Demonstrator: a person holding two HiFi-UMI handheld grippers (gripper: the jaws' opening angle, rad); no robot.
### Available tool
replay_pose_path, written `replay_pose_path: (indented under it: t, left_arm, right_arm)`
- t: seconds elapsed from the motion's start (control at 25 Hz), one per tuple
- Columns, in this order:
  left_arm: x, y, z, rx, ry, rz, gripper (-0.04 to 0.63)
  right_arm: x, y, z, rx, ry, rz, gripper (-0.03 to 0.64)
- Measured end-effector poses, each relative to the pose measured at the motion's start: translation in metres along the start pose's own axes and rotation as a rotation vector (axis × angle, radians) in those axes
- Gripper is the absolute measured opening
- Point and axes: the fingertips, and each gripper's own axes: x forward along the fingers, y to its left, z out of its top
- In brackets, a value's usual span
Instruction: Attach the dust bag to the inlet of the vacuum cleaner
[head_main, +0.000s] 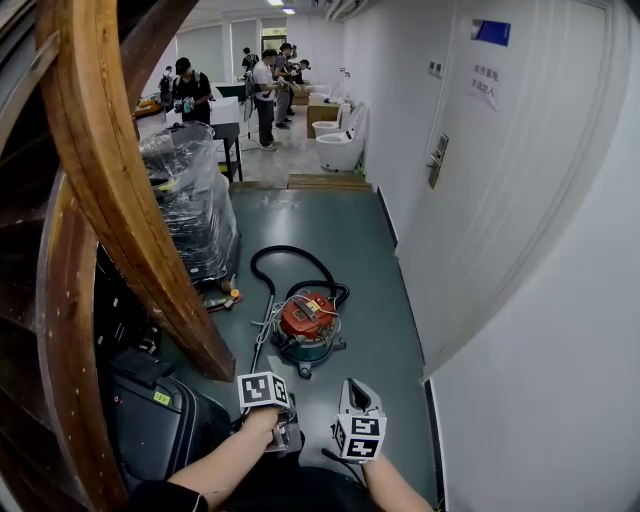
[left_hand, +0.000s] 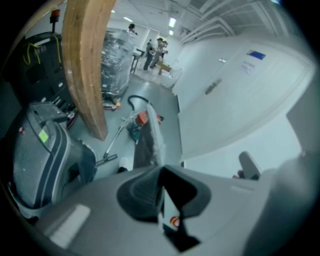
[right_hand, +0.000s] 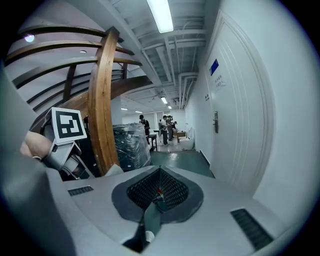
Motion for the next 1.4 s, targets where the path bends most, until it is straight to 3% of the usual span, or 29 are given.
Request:
replay_pose_path:
  t: [0.52,0.72,1.2,1.4]
  left_arm:
    - [0.058,-0.002,0.108,-0.003,0.020,-0.024,0.021]
    - [0.072,0.002,0.144,-0.019,0.022,-0.030,0.021]
    - [0.090,0.046,0.207,-0.092,0.051,-0.025,0.021]
    - [0.099,0.061,0.234,-0.116,0.045,-0.034,0.021]
  right_arm:
    - [0.105,-0.018,0.040,-0.012,-0.018,0.020,-0.002]
    - [0.146,-0.016,0.048,-0.017,0.019,0.033,-0.002]
    - [0.229,0.010,0.070,-0.044,0.071,0.071,-0.002]
    - [0.257,0.017,0.086,-0.074,0.071,0.047,-0.002]
